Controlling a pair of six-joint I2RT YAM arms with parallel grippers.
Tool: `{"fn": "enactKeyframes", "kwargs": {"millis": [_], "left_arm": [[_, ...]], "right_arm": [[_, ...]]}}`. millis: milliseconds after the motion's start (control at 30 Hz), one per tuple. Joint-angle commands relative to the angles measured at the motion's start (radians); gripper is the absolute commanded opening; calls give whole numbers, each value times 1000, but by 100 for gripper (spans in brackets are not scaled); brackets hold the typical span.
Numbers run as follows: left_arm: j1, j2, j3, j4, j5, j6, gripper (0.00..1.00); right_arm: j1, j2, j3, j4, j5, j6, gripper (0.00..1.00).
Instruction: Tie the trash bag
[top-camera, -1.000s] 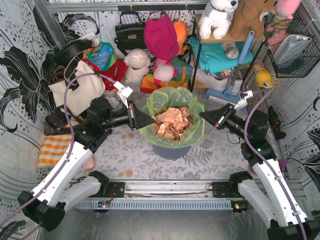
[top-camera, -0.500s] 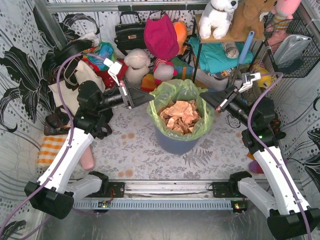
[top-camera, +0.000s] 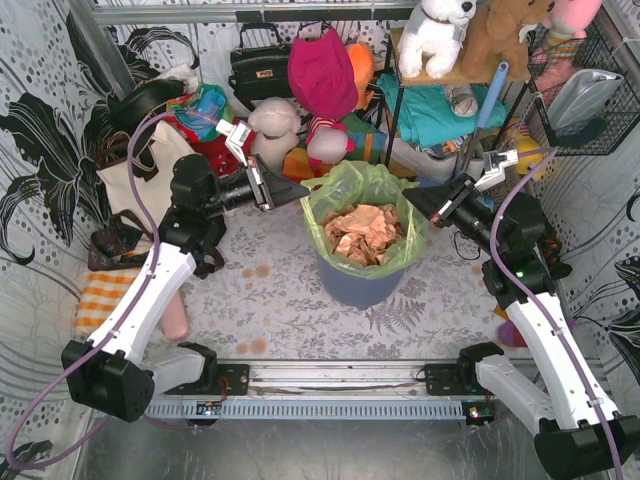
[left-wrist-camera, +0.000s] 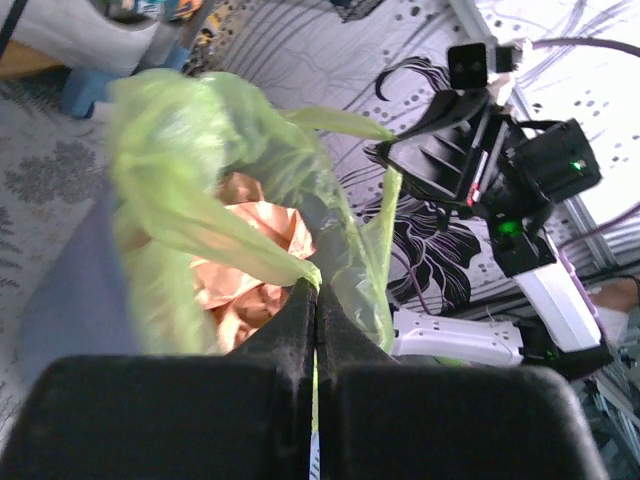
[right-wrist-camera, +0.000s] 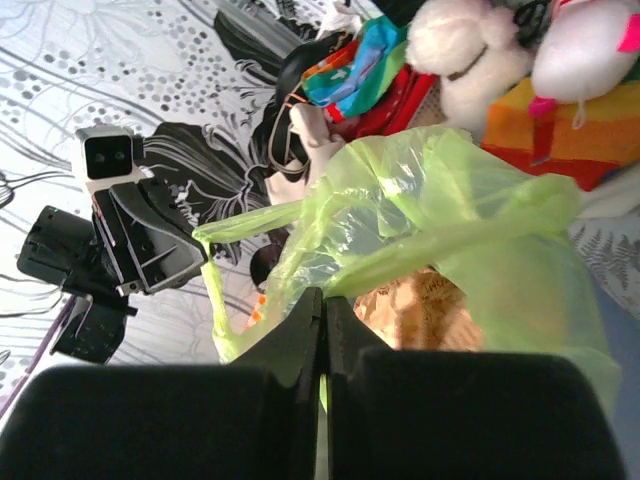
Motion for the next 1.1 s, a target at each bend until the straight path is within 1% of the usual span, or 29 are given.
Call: {"fn": "enactKeyframes", "kwargs": {"millis": [0, 100, 167, 233, 300, 367, 467, 500, 600, 667, 800, 867, 933, 1067], "left_arm": [[14, -3, -16, -14, -37, 52, 0], [15, -2, -31, -25, -34, 52, 0], [16, -13, -38, -37, -27, 54, 8], [16, -36, -39, -63, -32, 64, 23], [17, -62, -28, -136, -51, 92, 34], [17, -93, -18, -208, -66, 122, 51], [18, -142, -8, -334, -96, 158, 62], [17, -159, -10, -367, -103, 164, 64], [17, -205, -15, -461, -122, 172, 68], [16, -235, -21, -504, -123, 173, 69], [2, -272, -36, -523, -111, 137, 70], [-37, -282, -47, -529, -151, 123, 71], [-105, -281, -56, -529, -214, 109, 72], [-232, -258, -48, -521, -349, 101, 72]], "right_arm": [[-1, -17, -11, -19, 61, -58, 0], [-1, -35, 11, -91, 101, -99, 0], [-2, -47, 45, -164, 126, -147, 0], [-1, -58, 75, -240, 145, -180, 12], [-2, -65, 104, -327, 162, -206, 26], [-1, -72, 134, -431, 177, -226, 42], [-1, -78, 187, -565, 209, -248, 55], [-1, -77, 216, -617, 222, -254, 58], [-1, -65, 281, -757, 240, -271, 64], [-1, -50, 314, -827, 225, -280, 66], [-1, -13, 339, -890, 138, -276, 67], [-1, 5, 341, -903, 98, -271, 67], [0, 14, 334, -902, 65, -266, 66], [-1, 41, 320, -895, 14, -263, 61]]}}
